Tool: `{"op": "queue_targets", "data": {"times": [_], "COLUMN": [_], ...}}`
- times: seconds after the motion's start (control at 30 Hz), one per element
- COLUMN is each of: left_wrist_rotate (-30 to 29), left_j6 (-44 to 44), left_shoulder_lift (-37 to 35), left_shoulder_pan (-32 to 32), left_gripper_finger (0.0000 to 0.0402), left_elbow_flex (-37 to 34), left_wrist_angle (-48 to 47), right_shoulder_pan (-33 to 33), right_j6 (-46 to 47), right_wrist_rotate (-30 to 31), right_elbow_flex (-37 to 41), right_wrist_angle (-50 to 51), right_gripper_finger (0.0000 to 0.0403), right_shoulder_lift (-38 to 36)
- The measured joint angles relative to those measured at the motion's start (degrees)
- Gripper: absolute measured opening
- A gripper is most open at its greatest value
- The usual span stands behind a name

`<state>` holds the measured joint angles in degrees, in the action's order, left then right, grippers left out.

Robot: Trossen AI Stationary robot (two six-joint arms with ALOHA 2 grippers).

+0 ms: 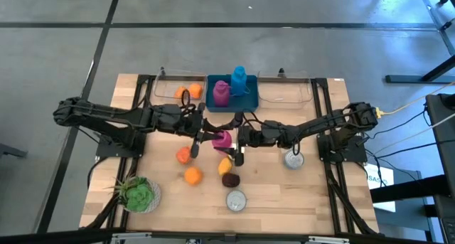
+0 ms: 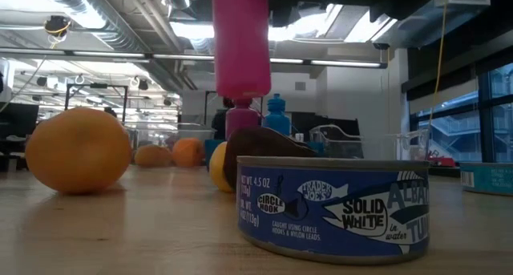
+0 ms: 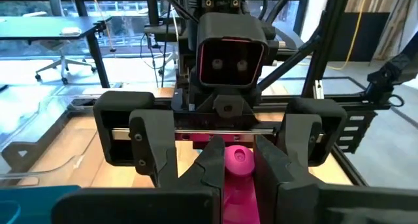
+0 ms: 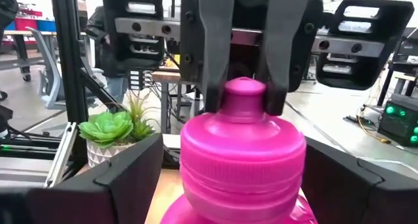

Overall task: Pick & Place Food Item
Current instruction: Put the pink water bottle into the blue bin

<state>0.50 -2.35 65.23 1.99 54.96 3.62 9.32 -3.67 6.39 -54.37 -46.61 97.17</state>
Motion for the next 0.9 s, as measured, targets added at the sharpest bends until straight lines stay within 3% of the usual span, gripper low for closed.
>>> {"op": "queue_targets", "data": {"times": [0.3, 0.9], "left_wrist_rotate": [3.42, 4.21], "left_j6": [-0.46, 0.18], "left_shoulder_lift": [0.02, 0.02], "left_shoulder_pan": [-2.64, -3.12], "left_gripper_finger": [0.0027, 0.0031], "left_elbow_flex": [0.00, 0.00], "left_wrist_angle": [-0.04, -0.61], "right_shoulder_pan": [-1.06, -1.29], "right_j6": [-0.24, -0.65], "right_wrist_rotate": [-1.80, -1.90], "right_elbow_flex": [-3.25, -3.75], "right_wrist_angle": [4.63, 6.22], "right_gripper_finger": [0.0318, 0.0248], "right_shoulder_lift": [0.00, 0.00]}}
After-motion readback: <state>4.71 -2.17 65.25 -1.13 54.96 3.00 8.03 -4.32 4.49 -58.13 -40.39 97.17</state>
